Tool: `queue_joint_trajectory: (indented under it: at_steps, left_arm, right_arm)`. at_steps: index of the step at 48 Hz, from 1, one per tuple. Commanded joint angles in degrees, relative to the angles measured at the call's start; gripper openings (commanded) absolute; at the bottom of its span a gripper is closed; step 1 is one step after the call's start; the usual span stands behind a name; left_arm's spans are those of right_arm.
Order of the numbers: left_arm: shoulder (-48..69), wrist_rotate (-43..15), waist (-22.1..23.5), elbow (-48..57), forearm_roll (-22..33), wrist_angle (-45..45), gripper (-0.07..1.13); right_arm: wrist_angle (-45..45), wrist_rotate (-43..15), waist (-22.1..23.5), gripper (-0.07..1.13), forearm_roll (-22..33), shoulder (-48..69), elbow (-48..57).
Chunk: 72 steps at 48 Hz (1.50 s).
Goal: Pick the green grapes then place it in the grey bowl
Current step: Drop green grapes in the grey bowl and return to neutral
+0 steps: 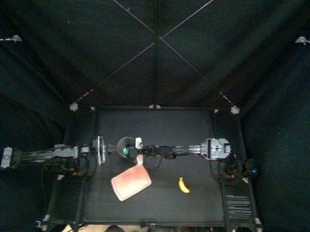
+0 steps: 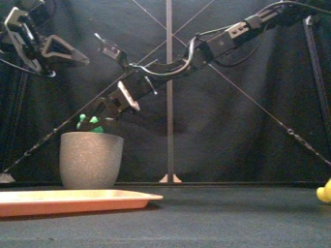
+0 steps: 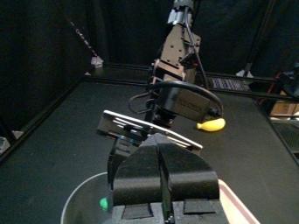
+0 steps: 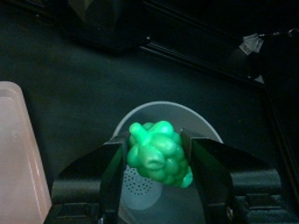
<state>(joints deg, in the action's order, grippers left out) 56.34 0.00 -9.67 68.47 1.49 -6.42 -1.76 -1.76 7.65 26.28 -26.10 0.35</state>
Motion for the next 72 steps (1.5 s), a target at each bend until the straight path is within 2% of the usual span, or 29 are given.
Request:
queue_joint_trajectory:
  at_steps: [1,9,25,42,56,72]
  left_arm:
    - [-0.18,0.0,-0.09,-0.7,0.09,-0.18,-0.01]
    - [-0.18,0.0,-0.09,-0.7,0.18,-0.18,-0.01]
    - [-0.18,0.09,-0.09,-0.7,0.18,-0.18,-0.01]
    - [-0.18,0.0,0.09,-0.62,0.09,-0.18,-0.01]
    - [-0.18,-0.09,-0.09,-0.44,0.0,-0.18,-0.01]
    - [-0.18,-0.09,-0.18,0.0,-0.09,-0.18,-0.01]
  right_arm:
    - [0.26,-0.18,0.53,0.83,-0.97,1.49,-1.49]
    - [0.53,0.0,1.14,0.92,-2.9,1.49,-1.93]
    - [1.41,0.18,1.49,0.92,-2.72,3.6,-1.93]
    - [1.76,-0.18,0.88,0.92,-4.13,15.82,10.46]
    - [-5.45,-0.18,-0.97,0.93,-13.45,25.49,23.91]
    - [-19.86,-0.18,-2.72,0.93,-23.03,35.42,38.5]
